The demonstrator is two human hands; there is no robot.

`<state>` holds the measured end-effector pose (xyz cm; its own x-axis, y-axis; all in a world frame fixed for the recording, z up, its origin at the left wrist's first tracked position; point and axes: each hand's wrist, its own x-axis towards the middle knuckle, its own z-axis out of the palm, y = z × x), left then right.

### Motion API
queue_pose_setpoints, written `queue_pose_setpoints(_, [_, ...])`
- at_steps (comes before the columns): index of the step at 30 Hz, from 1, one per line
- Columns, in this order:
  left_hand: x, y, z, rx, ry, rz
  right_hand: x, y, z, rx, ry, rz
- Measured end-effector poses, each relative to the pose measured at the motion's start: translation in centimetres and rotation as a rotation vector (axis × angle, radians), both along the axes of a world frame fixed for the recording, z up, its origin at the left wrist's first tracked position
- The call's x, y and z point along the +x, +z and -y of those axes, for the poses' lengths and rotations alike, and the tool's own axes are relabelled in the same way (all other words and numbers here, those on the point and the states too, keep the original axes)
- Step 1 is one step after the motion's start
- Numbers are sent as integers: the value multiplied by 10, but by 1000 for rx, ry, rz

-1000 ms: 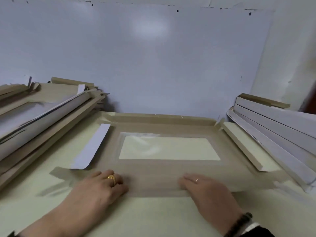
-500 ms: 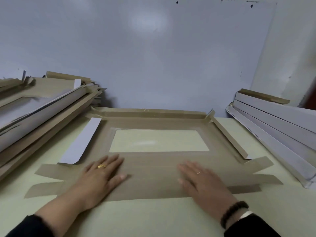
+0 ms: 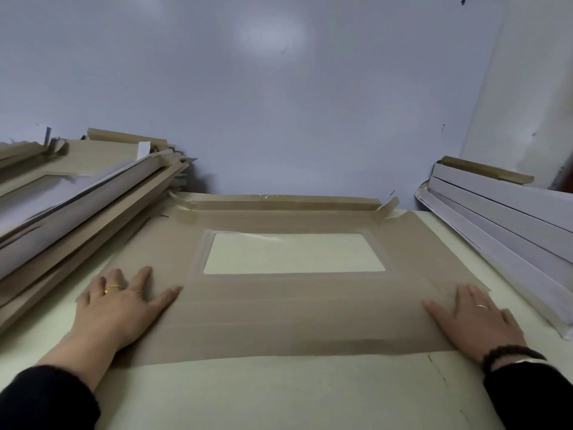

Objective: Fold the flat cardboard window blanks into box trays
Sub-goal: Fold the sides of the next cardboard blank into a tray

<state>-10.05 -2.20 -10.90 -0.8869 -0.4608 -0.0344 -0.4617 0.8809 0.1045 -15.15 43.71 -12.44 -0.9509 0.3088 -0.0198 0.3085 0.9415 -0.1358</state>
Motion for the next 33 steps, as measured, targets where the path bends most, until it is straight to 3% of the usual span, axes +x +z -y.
queue_pose_setpoints(6, [-1,1,7,-106,-36,-96,16,5,5,100,-38,1])
queue_pose_setpoints(8, [3,6,0,-153,-160,-287,24,12,12,210,1,-56])
queue_pose_setpoints(10, [12,14,-19,-62,-393,-493,32,19,23,268,147,-218])
queue_pose_setpoints(13, [31,25,-64,-21,-780,-529,45,32,46,23,470,-368])
queue_pose_setpoints(16, [45,22,-93,-78,-1008,-389,58,41,62,-149,652,-211])
queue_pose_setpoints(19, [47,18,-96,-100,-988,-358,56,38,61,-205,727,-236])
queue_pose_setpoints(21, [43,18,-90,-31,-927,-401,56,39,58,-276,709,-325])
queue_pose_setpoints(25, [40,23,-81,-106,-867,-549,55,37,55,-283,706,-428])
queue_pose_setpoints(30, [41,24,-83,-134,-825,-630,55,38,63,-49,662,-657])
queue_pose_setpoints(33, [36,22,-87,-206,-778,-602,53,37,69,82,559,-692])
